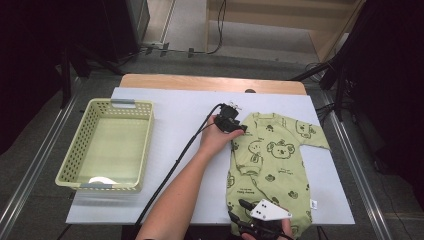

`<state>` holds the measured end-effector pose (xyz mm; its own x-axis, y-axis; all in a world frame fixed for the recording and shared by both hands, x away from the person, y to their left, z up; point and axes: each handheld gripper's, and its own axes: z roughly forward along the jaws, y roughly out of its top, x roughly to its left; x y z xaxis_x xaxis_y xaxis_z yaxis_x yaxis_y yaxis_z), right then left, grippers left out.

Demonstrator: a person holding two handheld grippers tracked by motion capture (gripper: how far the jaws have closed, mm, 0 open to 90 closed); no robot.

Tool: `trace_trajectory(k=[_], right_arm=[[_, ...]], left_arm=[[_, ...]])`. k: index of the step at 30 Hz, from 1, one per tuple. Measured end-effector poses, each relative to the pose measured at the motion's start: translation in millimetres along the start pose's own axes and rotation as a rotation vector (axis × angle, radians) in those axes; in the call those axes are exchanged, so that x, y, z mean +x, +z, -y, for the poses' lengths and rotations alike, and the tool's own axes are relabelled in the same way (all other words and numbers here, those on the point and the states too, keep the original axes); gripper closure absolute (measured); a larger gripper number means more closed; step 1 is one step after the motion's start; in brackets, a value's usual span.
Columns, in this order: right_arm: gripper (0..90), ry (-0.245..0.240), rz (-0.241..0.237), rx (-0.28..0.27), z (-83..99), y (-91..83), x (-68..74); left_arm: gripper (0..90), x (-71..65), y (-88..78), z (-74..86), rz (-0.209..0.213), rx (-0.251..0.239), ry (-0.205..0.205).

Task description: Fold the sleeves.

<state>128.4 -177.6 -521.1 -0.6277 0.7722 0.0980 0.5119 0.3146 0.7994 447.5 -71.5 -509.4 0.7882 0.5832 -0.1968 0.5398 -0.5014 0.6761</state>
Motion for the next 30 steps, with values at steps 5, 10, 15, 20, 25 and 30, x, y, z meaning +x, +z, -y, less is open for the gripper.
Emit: trace_trajectory(k=[5, 10, 15, 20, 25, 30], right_arm=[[54.1, -0.018, 0.017, 0.032, 2.5, 4.9, 2.2], [59.0, -0.048, 0.046, 0.044, 3.6, 8.4, 6.7], [72.6, -0.030, 0.042, 0.044, 2.8, 8.2, 3.9], [85.9, -0.017, 0.005, 0.053, 1.1, 8.4, 2.3], [86.9, -0.001, -0.012, 0.042, -0.3, 5.5, -0.4], [87.0, -0.015, -0.017, 0.025, -7.6, 6.4, 2.3]], left_arm=[[65.4, -0.7, 0.5, 0.2, -0.002, 0.003, -0.004], [72.2, 0.2, -0.1, 0.0, -0.007, 0.011, 0.001], [81.3, 0.3, 0.7, 0.5, 0.007, 0.007, -0.012], [86.9, -4.2, -0.3, -0.6, -0.021, 0.013, 0.034], [87.8, -1.2, -3.5, -1.7, -0.069, 0.011, 0.048], [87.8, 5.1, -7.9, -1.9, -0.089, 0.010, 0.042]])
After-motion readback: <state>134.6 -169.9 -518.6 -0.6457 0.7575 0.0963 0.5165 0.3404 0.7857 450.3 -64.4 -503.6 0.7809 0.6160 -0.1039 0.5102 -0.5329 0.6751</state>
